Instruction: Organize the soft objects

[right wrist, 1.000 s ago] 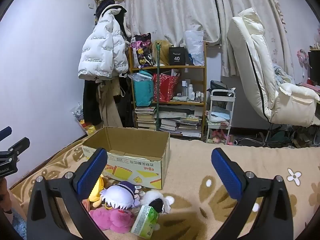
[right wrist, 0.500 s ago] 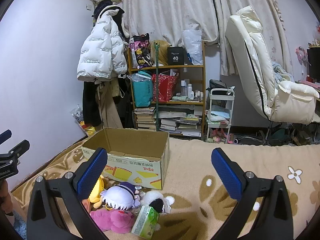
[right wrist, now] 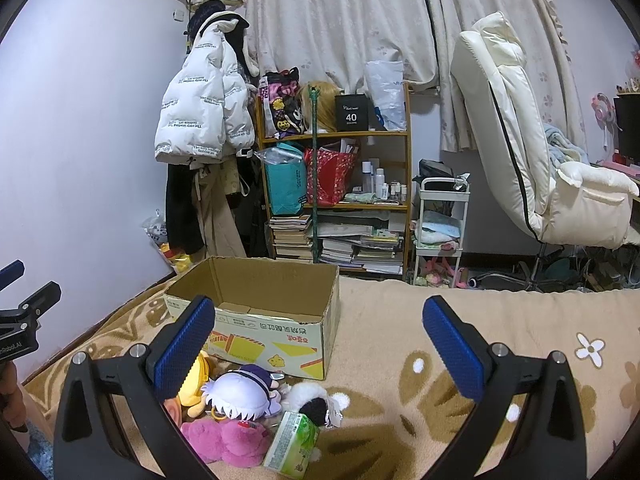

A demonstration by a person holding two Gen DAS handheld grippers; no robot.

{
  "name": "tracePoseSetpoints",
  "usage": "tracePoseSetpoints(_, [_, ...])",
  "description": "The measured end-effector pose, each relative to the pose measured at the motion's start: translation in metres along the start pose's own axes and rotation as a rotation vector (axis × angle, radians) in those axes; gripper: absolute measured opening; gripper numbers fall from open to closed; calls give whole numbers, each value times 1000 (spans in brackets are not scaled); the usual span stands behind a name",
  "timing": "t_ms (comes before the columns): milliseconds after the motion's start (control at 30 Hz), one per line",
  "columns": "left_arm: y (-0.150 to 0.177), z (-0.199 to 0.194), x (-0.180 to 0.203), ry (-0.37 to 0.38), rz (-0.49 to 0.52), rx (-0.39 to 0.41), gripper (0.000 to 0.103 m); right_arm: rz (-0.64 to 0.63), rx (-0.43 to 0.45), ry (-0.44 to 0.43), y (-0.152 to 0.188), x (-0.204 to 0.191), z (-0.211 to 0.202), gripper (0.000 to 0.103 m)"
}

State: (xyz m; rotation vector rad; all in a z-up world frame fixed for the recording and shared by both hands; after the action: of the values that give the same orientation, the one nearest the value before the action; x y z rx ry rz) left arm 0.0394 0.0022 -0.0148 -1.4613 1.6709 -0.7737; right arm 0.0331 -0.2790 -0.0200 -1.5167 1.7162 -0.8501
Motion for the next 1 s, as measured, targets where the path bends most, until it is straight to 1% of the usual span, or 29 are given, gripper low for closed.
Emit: tracePoseSetpoints(1000, [1, 3, -3, -3, 4, 2, 102, 1, 0, -1, 0, 0, 0, 103])
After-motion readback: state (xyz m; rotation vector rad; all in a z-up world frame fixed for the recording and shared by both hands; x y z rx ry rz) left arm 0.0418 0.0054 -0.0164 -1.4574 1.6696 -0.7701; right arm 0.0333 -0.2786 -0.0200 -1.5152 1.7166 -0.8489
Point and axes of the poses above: each gripper's, at about its wrist camera, not at the fingertips, and z roughly the way its jaws point, x to its right, y to its underside, the point moved 4 cm from there along z, roughly the way its jaws point, and after that the axes turned 12 degrees about -x, right-handed, at the moved point
